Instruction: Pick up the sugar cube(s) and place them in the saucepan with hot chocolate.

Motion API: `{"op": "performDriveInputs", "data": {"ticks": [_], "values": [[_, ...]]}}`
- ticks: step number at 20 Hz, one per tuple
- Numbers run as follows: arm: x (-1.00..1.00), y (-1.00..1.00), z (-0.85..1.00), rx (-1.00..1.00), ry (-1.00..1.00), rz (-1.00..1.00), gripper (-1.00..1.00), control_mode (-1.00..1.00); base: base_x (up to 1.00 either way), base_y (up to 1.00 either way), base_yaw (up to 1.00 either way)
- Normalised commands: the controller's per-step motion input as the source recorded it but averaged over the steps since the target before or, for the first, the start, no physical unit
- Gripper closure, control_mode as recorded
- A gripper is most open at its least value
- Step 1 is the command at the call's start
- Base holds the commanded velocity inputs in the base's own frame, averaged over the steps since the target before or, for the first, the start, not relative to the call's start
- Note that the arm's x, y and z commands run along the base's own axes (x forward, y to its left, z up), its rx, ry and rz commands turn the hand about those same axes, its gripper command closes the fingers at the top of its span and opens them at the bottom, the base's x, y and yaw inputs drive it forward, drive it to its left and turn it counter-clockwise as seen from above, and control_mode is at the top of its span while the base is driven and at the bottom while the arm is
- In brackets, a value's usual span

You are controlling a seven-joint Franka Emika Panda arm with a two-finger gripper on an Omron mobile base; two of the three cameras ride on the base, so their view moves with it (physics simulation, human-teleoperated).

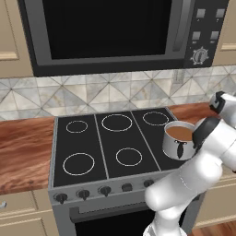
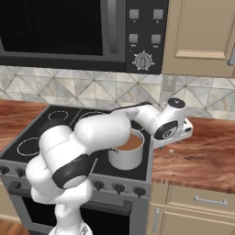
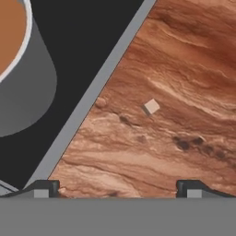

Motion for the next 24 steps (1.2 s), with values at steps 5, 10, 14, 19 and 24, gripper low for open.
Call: {"op": "performDriveInputs", "data": {"ticks": [5,10,14,19,24], "values": [[0.39,0.00,0.00,0.00,0.00,0.00,-1.00,-1.00,0.00,0.00,0.00],[0.18,-0.05,-0.05,0.01,0.02,-0.06,-1.00,-1.00,0.00,0.00,0.00],[0.13,-0.19,0.00,0.07,0.01,-0.17,-1.00,-1.00,0.00,0.00,0.00],[0.00,-0.16,0.00,0.16,0.00,-0.12,-1.00,-1.00,0.00,0.00,0.00],[0.00,0.00,-0.02,0.04,0.00,0.00,-1.00,-1.00,0.00,0.00,0.00]]}}
